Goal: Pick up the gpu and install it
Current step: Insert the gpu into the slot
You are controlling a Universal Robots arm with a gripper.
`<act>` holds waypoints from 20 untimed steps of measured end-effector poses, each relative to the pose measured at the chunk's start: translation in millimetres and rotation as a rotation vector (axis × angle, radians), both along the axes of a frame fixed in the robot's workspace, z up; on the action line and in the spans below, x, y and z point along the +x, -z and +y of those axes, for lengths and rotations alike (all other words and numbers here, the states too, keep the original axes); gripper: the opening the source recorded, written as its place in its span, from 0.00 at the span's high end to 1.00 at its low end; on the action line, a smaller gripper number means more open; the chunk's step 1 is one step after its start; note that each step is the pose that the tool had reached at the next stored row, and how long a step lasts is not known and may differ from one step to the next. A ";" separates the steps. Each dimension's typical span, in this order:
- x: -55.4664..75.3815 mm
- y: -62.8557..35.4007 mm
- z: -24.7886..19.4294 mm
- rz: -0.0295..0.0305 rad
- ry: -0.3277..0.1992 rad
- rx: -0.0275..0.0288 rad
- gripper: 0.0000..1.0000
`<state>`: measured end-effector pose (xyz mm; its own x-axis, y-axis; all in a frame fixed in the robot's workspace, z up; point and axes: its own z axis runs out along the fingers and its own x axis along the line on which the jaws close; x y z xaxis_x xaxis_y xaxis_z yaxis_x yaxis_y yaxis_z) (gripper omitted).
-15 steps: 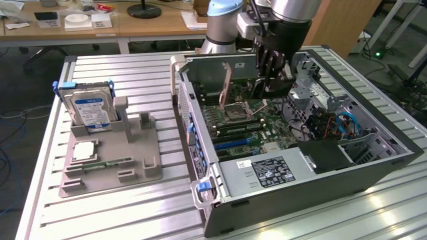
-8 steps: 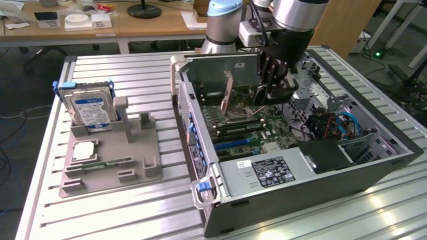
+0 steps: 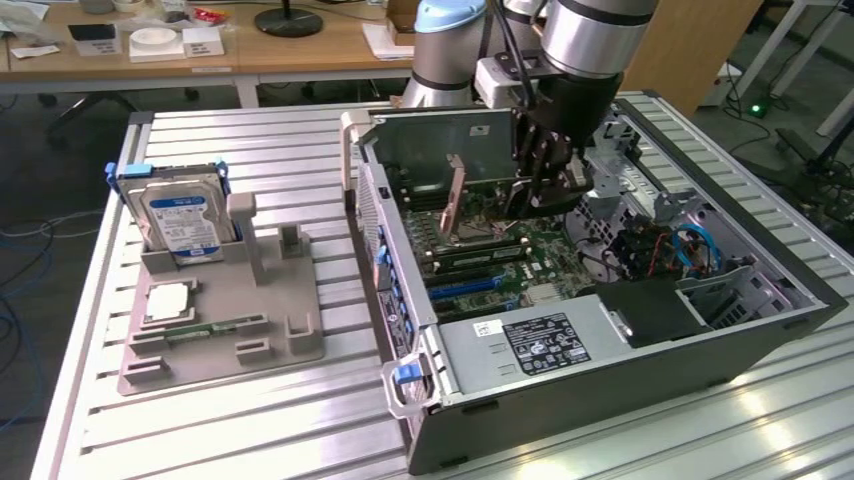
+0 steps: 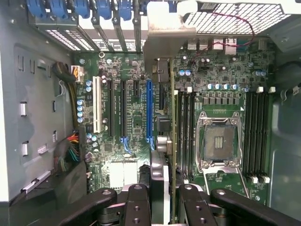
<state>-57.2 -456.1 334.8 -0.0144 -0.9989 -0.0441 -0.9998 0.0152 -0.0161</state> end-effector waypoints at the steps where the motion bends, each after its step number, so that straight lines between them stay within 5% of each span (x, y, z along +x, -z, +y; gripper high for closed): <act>1: -0.1 0.0 0.0 -0.0001 0.000 -0.0001 0.72; 20: -1.2 0.1 0.0 -0.0002 0.000 0.0001 0.72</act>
<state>-58.4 -456.1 334.7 -0.0146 -0.9989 -0.0442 -0.9997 0.0154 -0.0163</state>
